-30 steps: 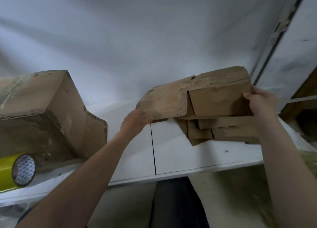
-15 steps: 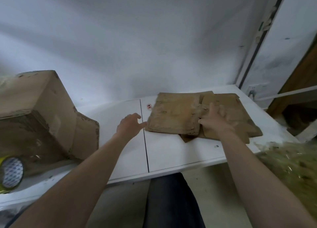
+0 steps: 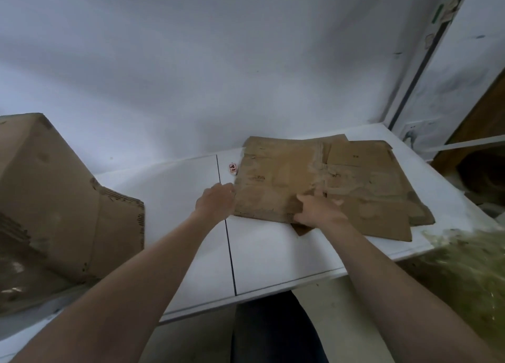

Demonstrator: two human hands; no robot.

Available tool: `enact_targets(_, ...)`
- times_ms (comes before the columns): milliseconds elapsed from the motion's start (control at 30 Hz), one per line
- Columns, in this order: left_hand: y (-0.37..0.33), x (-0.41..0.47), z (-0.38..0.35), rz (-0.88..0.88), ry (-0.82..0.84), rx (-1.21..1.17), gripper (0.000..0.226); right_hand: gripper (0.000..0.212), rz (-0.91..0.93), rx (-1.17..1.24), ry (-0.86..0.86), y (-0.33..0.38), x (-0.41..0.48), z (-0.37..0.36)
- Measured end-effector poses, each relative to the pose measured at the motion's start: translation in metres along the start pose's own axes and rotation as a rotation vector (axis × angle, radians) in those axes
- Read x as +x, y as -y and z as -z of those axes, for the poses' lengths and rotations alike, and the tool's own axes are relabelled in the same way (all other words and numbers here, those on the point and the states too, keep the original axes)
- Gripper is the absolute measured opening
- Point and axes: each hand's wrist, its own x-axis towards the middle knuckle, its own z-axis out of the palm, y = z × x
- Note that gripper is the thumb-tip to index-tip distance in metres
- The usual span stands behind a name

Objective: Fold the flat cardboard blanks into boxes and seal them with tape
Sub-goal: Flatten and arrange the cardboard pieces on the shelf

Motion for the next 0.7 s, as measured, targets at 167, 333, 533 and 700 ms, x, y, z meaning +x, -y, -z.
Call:
enact_targets(167, -0.005, 0.054, -0.015, -0.008, -0.016, 0.029, 0.041, 0.076, -0.002, -0.123, -0.01, -0.006, 0.021, -0.017)
enact_targets(333, -0.005, 0.1, -0.024, 0.018, -0.004, 0.035, 0.052, 0.078, -0.005, -0.172, -0.044, -0.012, 0.031, -0.027)
enact_targets(533, 0.003, 0.12, -0.024, -0.033, -0.038, 0.173, 0.035, 0.076, -0.035, -0.178, -0.06, -0.011, 0.036, -0.035)
enact_targets(700, 0.015, 0.102, -0.024, -0.046, -0.18, 0.198, 0.018, 0.074, -0.047, -0.141, -0.076, -0.009, 0.036, -0.032)
